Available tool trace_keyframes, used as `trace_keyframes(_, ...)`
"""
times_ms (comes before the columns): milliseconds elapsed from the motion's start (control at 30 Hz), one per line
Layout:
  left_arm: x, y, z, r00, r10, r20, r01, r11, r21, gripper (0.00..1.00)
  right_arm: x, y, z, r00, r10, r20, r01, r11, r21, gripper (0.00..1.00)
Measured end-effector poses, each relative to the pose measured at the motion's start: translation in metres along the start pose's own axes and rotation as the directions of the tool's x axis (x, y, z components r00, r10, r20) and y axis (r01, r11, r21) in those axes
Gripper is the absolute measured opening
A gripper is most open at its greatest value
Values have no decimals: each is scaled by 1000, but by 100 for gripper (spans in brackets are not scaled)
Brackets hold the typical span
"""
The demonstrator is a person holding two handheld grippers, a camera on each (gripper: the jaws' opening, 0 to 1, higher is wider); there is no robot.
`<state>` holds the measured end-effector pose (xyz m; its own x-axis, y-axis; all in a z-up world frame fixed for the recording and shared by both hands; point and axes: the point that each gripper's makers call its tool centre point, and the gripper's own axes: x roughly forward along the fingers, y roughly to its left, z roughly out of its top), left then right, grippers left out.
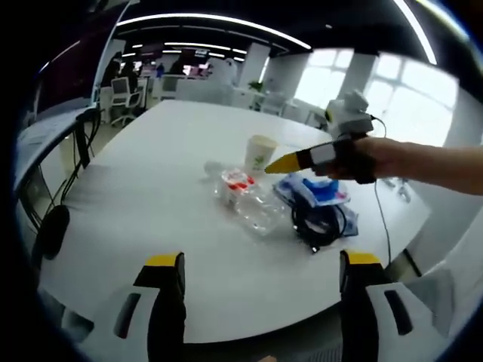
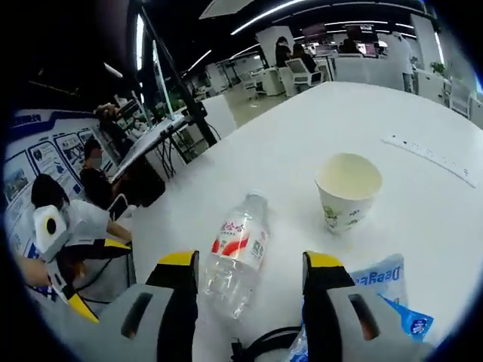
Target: Arrange the tabletop items into an orderly group along one side of the table until the central work area is clear of visible clutter.
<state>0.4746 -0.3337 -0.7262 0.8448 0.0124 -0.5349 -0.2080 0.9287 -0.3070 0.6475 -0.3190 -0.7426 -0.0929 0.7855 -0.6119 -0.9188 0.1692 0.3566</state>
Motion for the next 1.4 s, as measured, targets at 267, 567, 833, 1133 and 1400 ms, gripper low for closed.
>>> trace_keyframes(267,0,0,-1,1000,0,-2,0,1000,-2,81,19,11,-1,1000,16,-20,-16,1000,1,52)
trace_keyframes(567,-1,2,1,1000,5,4,-5,1000,-15,81,27,20,6,1000,15,-17,-15,1000,6,52)
trace_keyframes(833,-1,3,1,1000,11,9,-10,1000,-22,81,43,30,-2,998,23,-66,-24,1000,-17,53)
trace_keyframes(1133,0,1,0,1000,4,0,-4,1000,-22,81,59,27,-10,994,-35,-108,37,999,14,54)
trace_keyframes(1400,0,1,1,1000,0,4,0,1000,-28,81,70,22,-18,987,-75,-140,76,997,5,55)
